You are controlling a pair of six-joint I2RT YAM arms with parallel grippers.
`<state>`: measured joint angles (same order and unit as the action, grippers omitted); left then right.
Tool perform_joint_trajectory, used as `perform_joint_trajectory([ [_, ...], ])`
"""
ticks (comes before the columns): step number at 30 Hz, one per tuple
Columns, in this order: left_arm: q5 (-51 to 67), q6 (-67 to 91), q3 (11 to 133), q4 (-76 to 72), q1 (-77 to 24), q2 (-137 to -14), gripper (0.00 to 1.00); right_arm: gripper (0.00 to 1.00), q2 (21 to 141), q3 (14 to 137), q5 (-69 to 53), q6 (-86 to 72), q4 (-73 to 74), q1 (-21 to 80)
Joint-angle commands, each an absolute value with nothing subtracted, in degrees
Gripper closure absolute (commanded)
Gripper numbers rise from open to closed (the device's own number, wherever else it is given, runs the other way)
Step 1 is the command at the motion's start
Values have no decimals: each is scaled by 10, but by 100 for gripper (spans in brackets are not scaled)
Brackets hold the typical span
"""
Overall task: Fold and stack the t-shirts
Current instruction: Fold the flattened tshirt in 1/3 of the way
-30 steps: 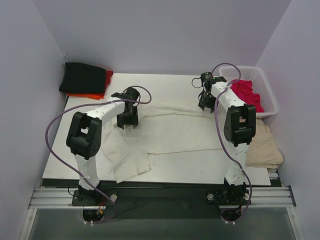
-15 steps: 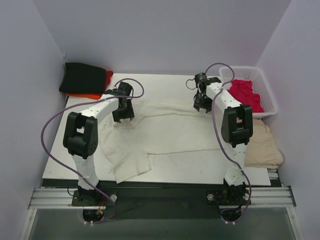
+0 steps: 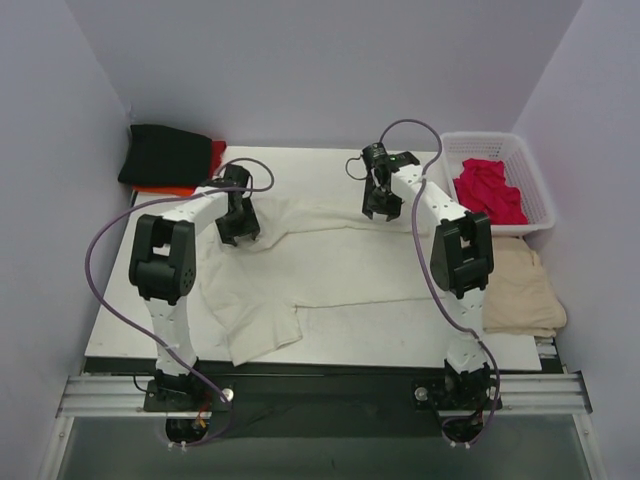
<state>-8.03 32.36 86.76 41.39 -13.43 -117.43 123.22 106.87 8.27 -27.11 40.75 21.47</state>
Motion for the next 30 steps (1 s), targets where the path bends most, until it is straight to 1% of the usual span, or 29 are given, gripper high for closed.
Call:
perform_joint_trajectory([
  [1,-63,322,815,403,-136,-1129,35,56,1237,1096,82,-267,436,223],
  [6,-53,317,760,408,-139,-1064,36,56,1252,1109,80,-266,439,233],
  [20,-37,300,724,446,-155,-987,36,56,1276,1143,64,-259,447,259],
  [21,-27,297,724,445,-155,-977,39,56,1280,1148,65,-259,449,259],
  [23,-23,301,718,449,-155,-958,40,56,1288,1165,66,-258,451,259],
  [25,-45,309,709,443,-148,-948,41,55,1294,1179,77,-254,453,257],
  [28,-59,323,730,424,-128,-957,41,53,1310,1202,80,-252,453,251],
  [30,-68,327,759,426,-119,-991,41,53,1326,1215,79,-254,454,240],
])
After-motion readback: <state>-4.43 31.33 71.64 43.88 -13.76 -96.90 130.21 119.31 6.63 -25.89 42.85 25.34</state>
